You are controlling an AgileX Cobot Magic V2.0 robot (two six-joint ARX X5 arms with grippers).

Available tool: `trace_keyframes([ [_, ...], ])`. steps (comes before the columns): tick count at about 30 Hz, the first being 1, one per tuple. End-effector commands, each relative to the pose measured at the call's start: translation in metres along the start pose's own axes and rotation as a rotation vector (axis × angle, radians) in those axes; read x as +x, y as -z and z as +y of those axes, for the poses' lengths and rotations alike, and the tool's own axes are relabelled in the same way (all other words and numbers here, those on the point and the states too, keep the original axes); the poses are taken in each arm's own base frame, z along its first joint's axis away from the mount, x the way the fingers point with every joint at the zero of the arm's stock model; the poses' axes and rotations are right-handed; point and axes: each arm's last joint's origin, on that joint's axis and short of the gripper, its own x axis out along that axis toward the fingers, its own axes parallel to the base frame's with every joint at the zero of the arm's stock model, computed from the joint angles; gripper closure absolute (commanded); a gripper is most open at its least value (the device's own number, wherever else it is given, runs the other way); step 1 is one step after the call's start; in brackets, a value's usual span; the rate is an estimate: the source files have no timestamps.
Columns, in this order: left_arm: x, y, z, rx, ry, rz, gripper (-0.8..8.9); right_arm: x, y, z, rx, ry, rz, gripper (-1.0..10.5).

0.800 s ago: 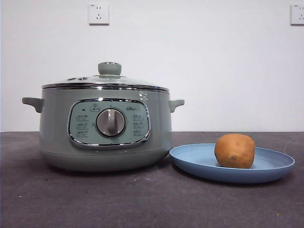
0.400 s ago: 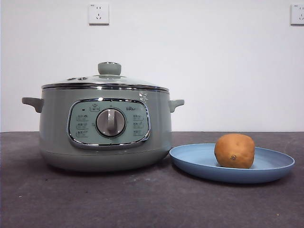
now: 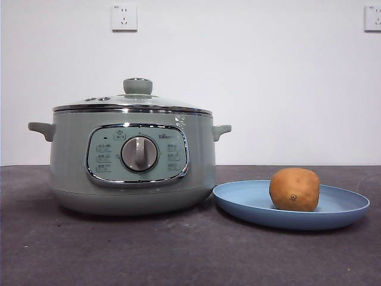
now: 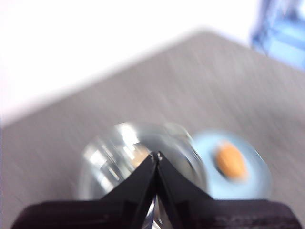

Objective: Take the potato out from the steamer,put the potato on the plate,close the lid

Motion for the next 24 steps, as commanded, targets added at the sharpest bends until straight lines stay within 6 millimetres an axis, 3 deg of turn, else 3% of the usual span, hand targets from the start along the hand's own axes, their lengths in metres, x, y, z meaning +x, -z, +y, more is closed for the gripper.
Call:
trace_keyframes([
  [1,-0.012,0.020,0.003,0.053,-0.098,-0.144,8.20,-0.001,0.000,0.001,-0.013,0.002,-0.006,9.5],
  [10,-0.030,0.113,0.006,0.080,-0.503,-0.315,8.17,-0.001,0.000,0.001,-0.013,0.002,-0.006,9.5],
  [19,-0.015,0.209,-0.005,0.018,-0.607,-0.294,8.17,-0.001,0.000,0.001,-0.013,0.002,-0.006,9.5],
  [24,-0.003,0.250,-0.008,-0.022,-0.598,-0.264,8.17,-0.001,0.000,0.001,-0.013,0.002,-0.006,9.5],
])
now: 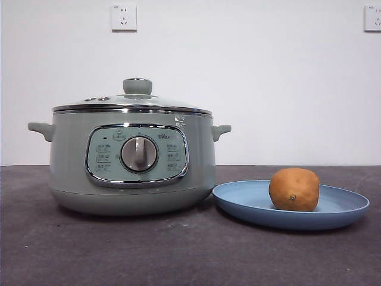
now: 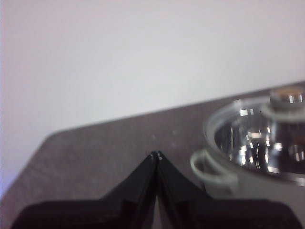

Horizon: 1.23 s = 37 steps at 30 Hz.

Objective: Take the potato out from the steamer,put the potato on the plate,close the lid

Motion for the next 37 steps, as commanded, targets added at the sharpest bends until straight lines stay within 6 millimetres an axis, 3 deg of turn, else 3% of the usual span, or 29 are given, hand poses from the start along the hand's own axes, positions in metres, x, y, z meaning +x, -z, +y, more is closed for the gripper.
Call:
trace_keyframes([
  [1,0.000,0.019,-0.003,-0.028,-0.004,0.008,8.17,-0.001,0.000,0.001,-0.012,0.002,-0.005,9.5],
  [9,0.001,0.060,-0.008,-0.049,0.001,0.052,8.17,-0.001,0.000,0.001,-0.012,0.002,-0.005,9.5],
  [15,0.004,0.078,-0.011,-0.055,0.008,0.100,8.17,-0.001,0.000,0.001,-0.012,0.002,-0.006,9.5],
  [24,0.003,0.089,-0.012,-0.066,0.021,0.203,8.17,-0.001,0.000,0.001,-0.012,0.002,-0.006,9.5],
  [37,0.003,0.088,-0.012,-0.113,0.016,0.199,8.17,-0.001,0.000,0.001,-0.012,0.002,-0.005,9.5],
])
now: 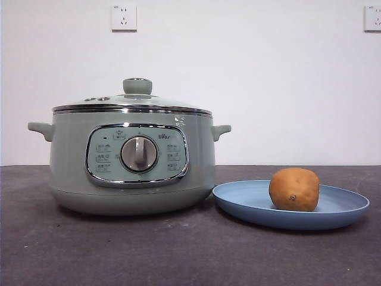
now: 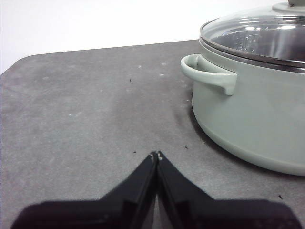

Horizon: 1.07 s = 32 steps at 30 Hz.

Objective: Take the potato out from the steamer,put the potato on the plate,close the lid

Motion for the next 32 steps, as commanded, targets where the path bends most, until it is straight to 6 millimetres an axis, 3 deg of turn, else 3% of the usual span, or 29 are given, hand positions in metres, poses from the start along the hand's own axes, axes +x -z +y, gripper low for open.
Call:
trace_keyframes([
  [1,0.001,0.005,0.000,-0.014,-0.002,0.021,8.17,-0.001,0.000,0.001,-0.012,0.002,-0.005,9.5],
  [16,0.001,0.005,0.000,-0.014,-0.002,0.021,8.17,-0.003,0.000,0.000,-0.063,0.022,-0.023,9.5],
  [25,0.001,0.005,0.000,-0.013,-0.001,0.021,8.17,-0.034,0.015,-0.005,-0.286,0.205,-0.394,9.5],
  [32,0.001,0.005,0.000,-0.013,-0.001,0.021,8.17,-0.012,0.053,-0.034,-0.346,0.402,-0.630,9.5],
])
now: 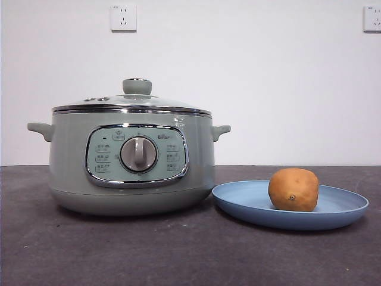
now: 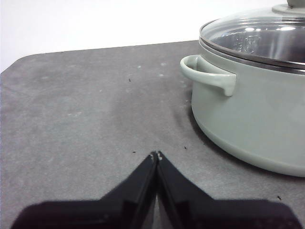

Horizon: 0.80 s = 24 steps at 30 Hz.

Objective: Take the potato out from the steamer,put the potato on the plate,close the lid

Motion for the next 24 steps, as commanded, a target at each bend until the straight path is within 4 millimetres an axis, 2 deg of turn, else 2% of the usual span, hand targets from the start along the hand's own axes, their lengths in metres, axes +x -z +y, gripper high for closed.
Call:
trace_keyframes([
  [1,0.001,0.005,0.000,-0.009,-0.002,0.021,8.17,0.008,0.030,-0.001,-0.028,0.021,-0.053,9.5],
  [7,0.001,0.005,0.000,-0.009,-0.001,0.021,8.17,0.020,0.086,-0.001,-0.065,0.062,-0.162,9.5],
  [12,0.001,0.005,0.000,-0.009,-0.002,0.021,8.17,0.027,0.126,-0.002,-0.005,0.145,-0.191,9.5],
  [18,0.001,0.005,0.000,-0.009,-0.002,0.021,8.17,0.034,0.160,-0.002,0.022,0.184,-0.161,9.5],
  [24,0.001,0.005,0.000,-0.009,-0.002,0.020,8.17,0.037,0.178,-0.001,0.075,0.193,-0.118,9.5],
])
